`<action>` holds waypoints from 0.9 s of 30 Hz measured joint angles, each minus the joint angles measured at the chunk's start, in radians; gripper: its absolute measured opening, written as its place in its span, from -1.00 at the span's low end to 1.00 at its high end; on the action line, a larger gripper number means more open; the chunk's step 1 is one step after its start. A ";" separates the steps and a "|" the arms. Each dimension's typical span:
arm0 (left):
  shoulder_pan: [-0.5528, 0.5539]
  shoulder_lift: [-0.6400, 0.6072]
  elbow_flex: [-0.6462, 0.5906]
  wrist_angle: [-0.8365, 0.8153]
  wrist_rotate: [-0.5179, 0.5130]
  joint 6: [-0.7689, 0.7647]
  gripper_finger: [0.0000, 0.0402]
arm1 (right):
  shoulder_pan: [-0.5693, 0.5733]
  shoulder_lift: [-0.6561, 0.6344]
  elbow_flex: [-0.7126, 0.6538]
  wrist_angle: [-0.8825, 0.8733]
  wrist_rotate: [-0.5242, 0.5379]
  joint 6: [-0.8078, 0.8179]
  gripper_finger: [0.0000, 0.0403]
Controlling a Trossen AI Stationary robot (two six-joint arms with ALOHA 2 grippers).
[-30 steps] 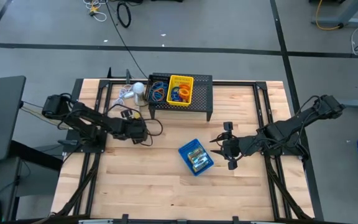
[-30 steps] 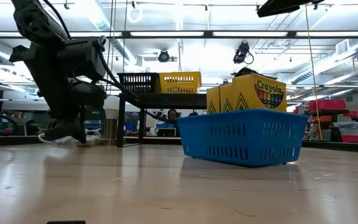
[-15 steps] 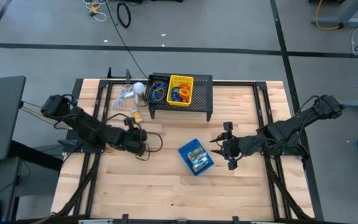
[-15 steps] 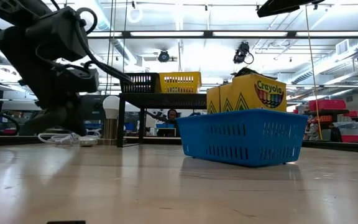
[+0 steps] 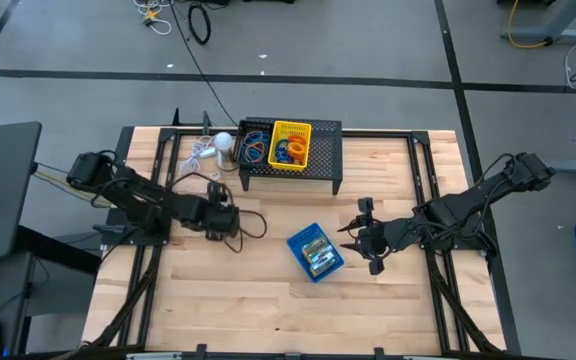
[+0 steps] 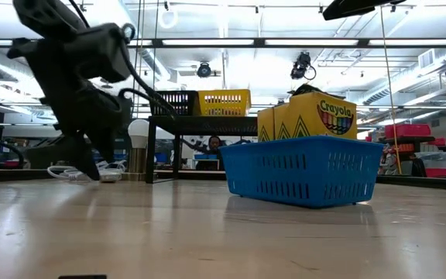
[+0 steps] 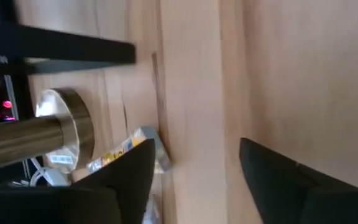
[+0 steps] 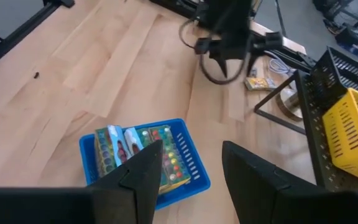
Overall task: Pick & Place Office Desk Supplies
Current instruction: Put the small yellow crayon box into the blue basket
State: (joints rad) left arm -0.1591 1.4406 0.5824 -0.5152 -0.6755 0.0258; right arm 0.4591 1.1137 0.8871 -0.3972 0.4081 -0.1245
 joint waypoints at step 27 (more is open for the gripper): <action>0.410 -0.002 0.032 -0.030 0.400 0.234 0.25 | 0.000 0.000 0.001 -0.005 -0.050 -0.049 -0.14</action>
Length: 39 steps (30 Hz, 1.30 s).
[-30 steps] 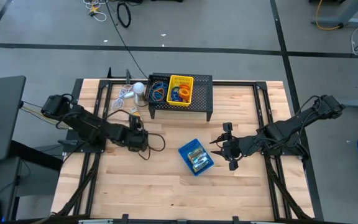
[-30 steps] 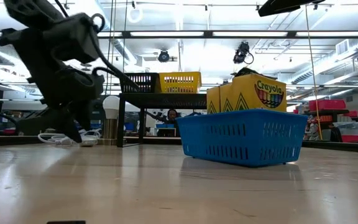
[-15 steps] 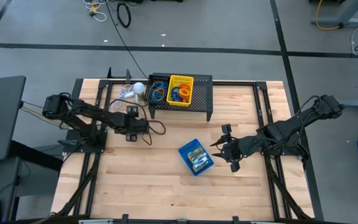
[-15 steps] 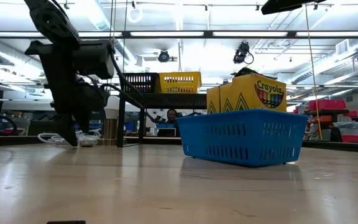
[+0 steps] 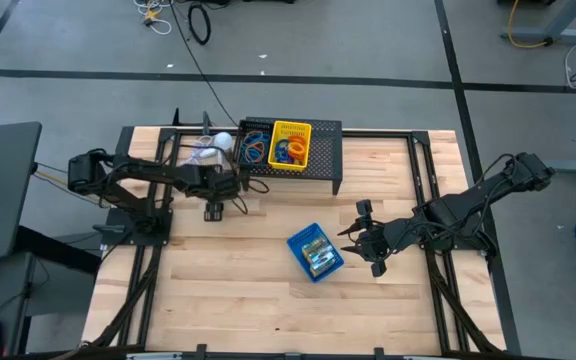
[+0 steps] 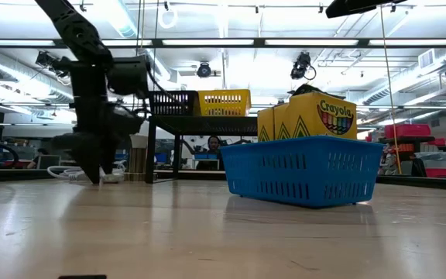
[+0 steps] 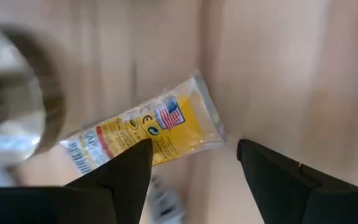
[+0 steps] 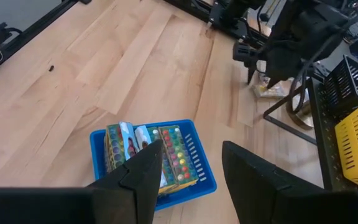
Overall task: Pick & Place Office Desk Supplies
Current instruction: Put the small yellow crayon box into the blue basket
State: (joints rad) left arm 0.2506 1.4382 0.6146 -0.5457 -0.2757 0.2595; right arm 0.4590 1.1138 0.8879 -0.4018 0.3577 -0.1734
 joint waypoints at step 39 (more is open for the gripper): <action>-0.393 0.129 0.184 -0.055 0.061 -0.299 0.28 | 0.000 -0.001 0.000 0.001 -0.002 -0.004 -0.14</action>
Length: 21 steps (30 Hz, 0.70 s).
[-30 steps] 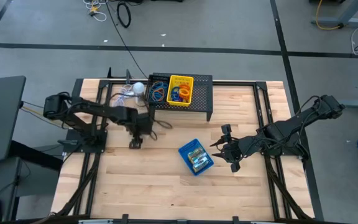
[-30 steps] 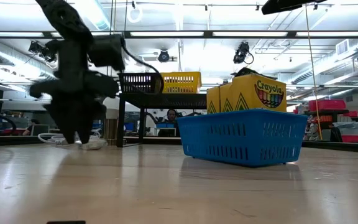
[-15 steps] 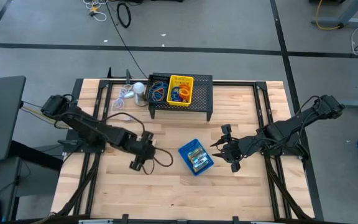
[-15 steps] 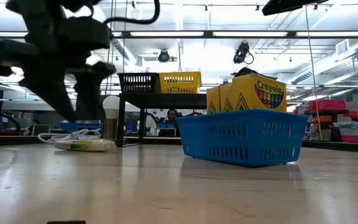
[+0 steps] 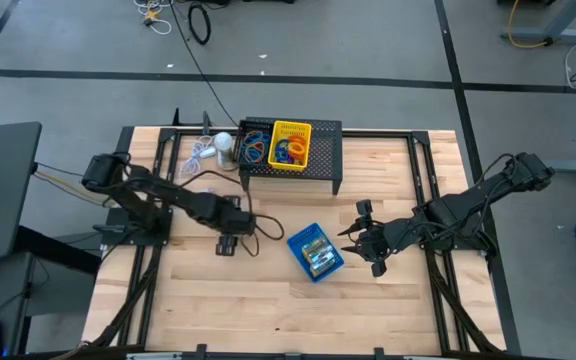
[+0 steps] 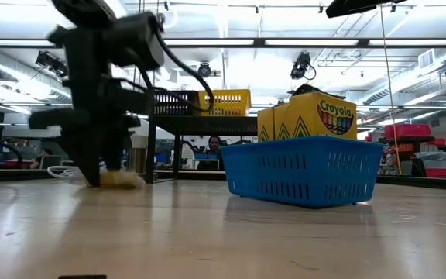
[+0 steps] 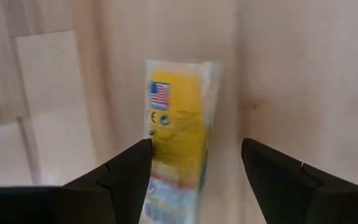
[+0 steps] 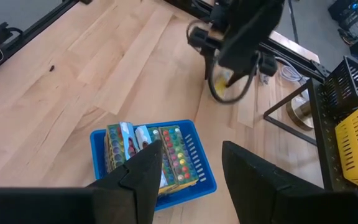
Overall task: Pick & Place Office Desk Supplies
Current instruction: Put the small yellow crayon box into the blue basket
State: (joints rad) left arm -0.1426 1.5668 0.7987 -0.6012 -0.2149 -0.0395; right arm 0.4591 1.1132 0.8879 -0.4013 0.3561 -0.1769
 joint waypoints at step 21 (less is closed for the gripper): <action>-0.006 0.058 0.003 0.057 -0.017 -0.056 -0.60 | 0.000 0.000 0.000 0.030 -0.001 0.012 -0.14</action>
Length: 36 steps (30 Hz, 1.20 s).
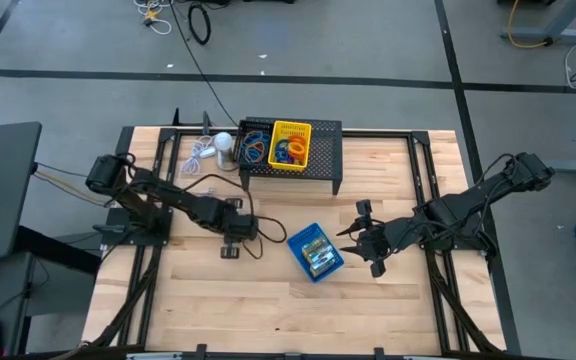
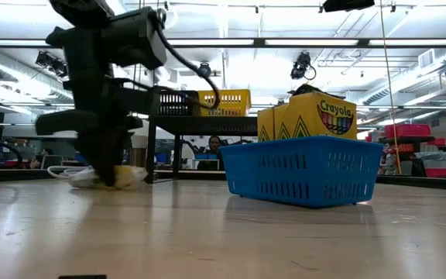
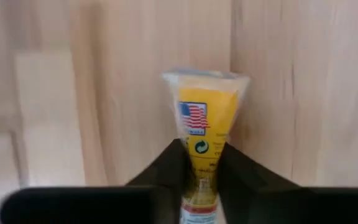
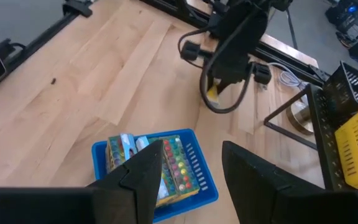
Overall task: Pick & Place Office Desk Supplies
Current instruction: Put the small yellow crayon box into the blue basket
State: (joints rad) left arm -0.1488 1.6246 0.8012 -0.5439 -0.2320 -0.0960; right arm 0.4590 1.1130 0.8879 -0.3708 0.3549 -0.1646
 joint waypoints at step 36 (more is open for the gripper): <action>-0.028 -0.251 0.008 0.370 0.243 0.202 -0.77 | -0.139 0.540 0.298 0.096 -0.034 -0.537 0.07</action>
State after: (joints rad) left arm -0.1769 1.3735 0.8096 -0.1738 0.0113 0.1057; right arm 0.3203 1.6529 1.1862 -0.2746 0.3213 -0.7011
